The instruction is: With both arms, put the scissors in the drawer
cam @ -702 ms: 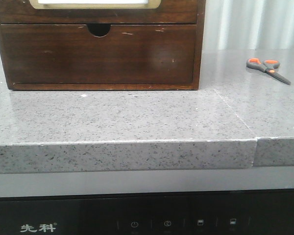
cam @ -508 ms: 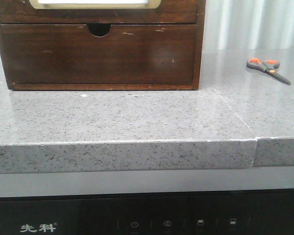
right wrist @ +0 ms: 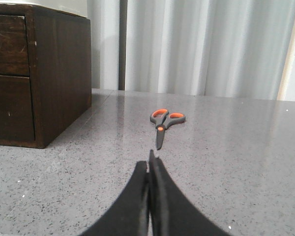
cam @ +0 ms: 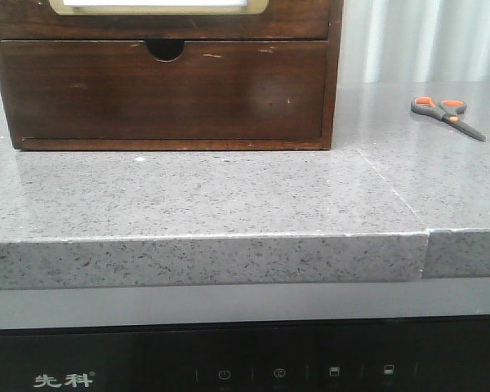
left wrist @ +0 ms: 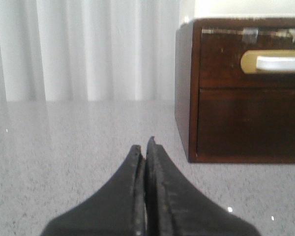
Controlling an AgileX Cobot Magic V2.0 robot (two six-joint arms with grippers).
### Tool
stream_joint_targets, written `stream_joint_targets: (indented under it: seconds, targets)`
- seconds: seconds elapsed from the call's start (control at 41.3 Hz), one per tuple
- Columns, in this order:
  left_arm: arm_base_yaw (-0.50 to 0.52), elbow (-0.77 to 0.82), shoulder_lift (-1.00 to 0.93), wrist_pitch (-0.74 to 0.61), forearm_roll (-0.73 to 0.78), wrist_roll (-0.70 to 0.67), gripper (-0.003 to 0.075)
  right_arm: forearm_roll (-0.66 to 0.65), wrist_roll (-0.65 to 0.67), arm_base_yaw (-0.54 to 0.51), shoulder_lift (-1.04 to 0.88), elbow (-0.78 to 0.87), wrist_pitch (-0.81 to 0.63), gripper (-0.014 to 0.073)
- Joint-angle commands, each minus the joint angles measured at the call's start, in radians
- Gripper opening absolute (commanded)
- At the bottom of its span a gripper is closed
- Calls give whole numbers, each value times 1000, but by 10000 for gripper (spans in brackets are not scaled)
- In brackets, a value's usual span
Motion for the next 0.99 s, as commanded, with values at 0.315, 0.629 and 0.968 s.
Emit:
stream_joint_targets:
  seconds: [0.315,0.629,0.968]
  targets:
    - [-5,-415,72,173,-18,-9,-20,-4,1,-7,99,-446,296,-69]
    - [-5,-778,331,517,-90,-9,-20,-46,1,-7,342,-693,447,-69]
    - [-5,-759,458,554,-90,-9,-20,-46,1,-7,506,-698,519,-69]
